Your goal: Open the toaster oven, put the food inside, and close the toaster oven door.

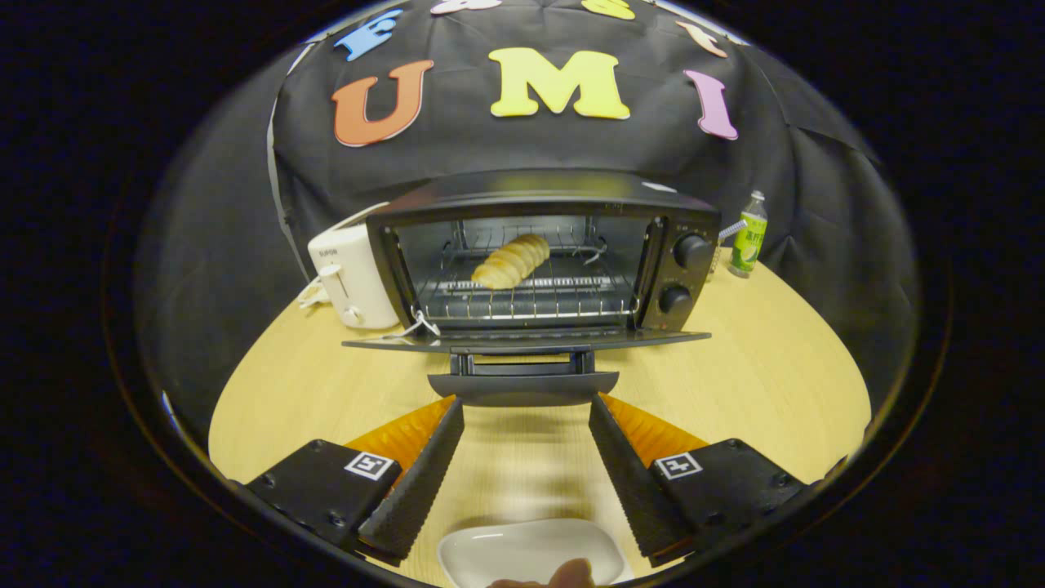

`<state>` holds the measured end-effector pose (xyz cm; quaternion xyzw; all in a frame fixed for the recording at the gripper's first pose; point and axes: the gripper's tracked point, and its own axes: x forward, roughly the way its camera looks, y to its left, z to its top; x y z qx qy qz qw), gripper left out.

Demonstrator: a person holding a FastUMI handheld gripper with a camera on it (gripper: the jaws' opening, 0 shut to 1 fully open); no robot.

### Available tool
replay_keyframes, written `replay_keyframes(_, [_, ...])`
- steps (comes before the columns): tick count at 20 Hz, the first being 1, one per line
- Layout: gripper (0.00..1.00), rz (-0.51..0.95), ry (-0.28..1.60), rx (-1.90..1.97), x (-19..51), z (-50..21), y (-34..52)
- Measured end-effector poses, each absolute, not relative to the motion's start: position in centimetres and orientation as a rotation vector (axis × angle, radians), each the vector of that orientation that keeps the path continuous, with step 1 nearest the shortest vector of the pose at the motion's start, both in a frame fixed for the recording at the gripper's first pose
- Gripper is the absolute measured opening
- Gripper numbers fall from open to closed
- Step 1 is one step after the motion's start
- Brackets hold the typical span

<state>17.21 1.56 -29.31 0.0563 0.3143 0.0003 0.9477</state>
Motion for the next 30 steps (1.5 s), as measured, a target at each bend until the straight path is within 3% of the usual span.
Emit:
replay_keyframes(14, [1.00,-0.029,0.300,0.124,16.5,-15.0,-1.7])
replay_keyframes(24, [1.00,-0.031,0.124,0.023,6.3,-2.5,-1.3])
replay_keyframes(30, [1.00,0.016,0.073,0.047,0.8,-2.3,0.3])
